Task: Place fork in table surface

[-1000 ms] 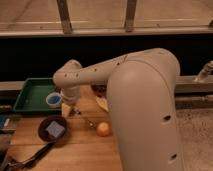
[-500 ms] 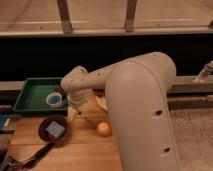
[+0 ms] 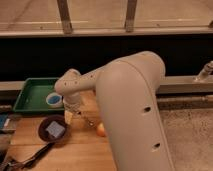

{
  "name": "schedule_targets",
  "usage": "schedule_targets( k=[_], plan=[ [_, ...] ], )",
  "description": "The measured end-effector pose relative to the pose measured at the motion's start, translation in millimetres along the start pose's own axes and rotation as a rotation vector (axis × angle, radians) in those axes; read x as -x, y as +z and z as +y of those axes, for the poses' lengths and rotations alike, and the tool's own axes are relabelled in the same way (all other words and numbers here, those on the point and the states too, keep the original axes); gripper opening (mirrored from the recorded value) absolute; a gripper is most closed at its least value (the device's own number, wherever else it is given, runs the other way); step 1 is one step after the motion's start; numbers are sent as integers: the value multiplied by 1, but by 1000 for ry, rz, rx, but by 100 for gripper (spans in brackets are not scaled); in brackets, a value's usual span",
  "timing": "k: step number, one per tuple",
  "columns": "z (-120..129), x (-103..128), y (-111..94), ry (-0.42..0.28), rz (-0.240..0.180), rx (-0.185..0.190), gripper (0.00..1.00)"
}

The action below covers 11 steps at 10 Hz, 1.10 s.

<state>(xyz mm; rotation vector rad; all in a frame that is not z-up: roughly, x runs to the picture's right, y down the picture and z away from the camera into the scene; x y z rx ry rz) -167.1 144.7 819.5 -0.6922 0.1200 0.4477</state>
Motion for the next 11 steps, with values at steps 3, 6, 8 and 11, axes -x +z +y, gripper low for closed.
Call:
schedule_targets(
  k=[3,6,8,11],
  plan=[
    [-6,-18,9,35,36,-9,77],
    [-13,-35,11,72,43,-11,77],
    [-16,-36,27,95,46,10,77],
    [-23,-31,41,112,12,32,77]
  ],
)
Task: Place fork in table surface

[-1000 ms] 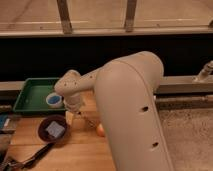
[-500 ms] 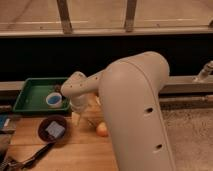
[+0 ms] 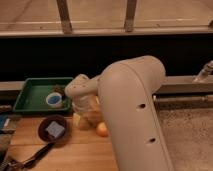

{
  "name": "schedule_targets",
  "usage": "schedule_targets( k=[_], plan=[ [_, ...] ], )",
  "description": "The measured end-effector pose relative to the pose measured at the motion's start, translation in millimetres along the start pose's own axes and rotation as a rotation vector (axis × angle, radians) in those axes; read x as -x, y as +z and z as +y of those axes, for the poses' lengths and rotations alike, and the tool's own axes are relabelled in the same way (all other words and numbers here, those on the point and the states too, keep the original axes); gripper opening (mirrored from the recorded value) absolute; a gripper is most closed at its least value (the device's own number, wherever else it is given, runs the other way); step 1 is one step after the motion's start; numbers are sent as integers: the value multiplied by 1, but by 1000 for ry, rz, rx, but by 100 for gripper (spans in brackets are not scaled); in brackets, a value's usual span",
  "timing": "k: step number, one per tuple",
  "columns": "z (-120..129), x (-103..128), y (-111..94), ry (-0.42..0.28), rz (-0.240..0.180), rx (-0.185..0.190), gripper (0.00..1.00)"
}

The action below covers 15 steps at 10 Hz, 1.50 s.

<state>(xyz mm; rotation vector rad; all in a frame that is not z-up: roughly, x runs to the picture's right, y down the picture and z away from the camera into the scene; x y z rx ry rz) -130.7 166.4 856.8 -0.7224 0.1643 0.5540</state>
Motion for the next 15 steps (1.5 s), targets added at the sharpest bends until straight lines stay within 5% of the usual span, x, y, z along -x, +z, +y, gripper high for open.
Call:
schedule_targets(
  k=[3,7,15],
  plan=[
    [-6,5,3,5,-74,0,77],
    [3,21,17,-8,-81,3,74],
    [11,22,15,-21,-105,-16,1]
  ],
)
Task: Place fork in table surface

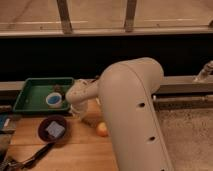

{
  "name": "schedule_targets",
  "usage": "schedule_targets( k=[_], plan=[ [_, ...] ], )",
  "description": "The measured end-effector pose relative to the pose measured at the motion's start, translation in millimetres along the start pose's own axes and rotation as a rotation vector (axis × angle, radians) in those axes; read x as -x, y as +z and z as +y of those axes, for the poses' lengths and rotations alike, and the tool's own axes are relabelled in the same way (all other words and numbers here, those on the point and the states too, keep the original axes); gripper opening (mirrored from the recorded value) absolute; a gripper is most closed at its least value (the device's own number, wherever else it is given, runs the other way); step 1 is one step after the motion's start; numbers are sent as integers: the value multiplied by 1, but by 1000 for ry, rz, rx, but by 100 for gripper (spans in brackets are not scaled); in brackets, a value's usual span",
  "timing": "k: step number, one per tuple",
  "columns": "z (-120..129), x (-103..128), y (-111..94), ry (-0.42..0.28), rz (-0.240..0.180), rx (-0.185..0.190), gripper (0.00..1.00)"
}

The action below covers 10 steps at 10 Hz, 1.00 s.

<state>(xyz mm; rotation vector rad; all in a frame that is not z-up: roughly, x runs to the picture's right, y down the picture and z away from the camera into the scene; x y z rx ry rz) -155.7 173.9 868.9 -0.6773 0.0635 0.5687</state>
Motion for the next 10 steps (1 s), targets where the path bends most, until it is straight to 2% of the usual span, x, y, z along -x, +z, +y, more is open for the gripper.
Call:
schedule_targets(
  k=[4,10],
  plan=[
    [0,-2,-4,-1,-1,-1,0],
    [-25,-23,-25,65,91,-46,0]
  ],
)
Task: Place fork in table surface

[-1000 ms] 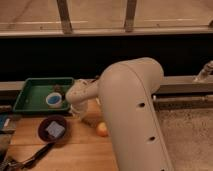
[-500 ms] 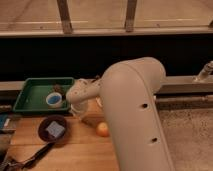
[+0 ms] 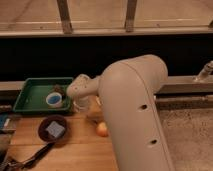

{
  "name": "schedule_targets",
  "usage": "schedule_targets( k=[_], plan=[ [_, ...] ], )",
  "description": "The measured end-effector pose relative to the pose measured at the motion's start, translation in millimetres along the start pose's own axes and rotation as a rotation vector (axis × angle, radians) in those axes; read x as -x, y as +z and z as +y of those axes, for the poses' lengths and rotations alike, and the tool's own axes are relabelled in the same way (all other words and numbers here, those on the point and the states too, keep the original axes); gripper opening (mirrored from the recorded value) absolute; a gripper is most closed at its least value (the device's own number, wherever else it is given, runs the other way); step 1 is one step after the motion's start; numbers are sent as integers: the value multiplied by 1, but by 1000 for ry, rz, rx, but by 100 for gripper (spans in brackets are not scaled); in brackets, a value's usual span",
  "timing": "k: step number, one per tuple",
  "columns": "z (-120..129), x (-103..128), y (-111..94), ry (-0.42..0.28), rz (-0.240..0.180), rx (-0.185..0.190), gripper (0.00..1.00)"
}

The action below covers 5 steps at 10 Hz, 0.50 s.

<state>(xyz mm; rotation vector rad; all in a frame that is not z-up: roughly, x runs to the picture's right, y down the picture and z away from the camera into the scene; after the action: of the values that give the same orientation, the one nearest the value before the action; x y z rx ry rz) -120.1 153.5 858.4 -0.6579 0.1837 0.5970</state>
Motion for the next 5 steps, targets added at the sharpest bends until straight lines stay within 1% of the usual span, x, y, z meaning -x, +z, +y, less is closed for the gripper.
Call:
schedule_targets(
  k=[2,4,5],
  plan=[
    [-10,-11,-11,29,11,-19,0],
    [-25,-23,-37,64,-4,-51,0],
    [-30,-25,-50,74,-20,-65,0]
  ],
)
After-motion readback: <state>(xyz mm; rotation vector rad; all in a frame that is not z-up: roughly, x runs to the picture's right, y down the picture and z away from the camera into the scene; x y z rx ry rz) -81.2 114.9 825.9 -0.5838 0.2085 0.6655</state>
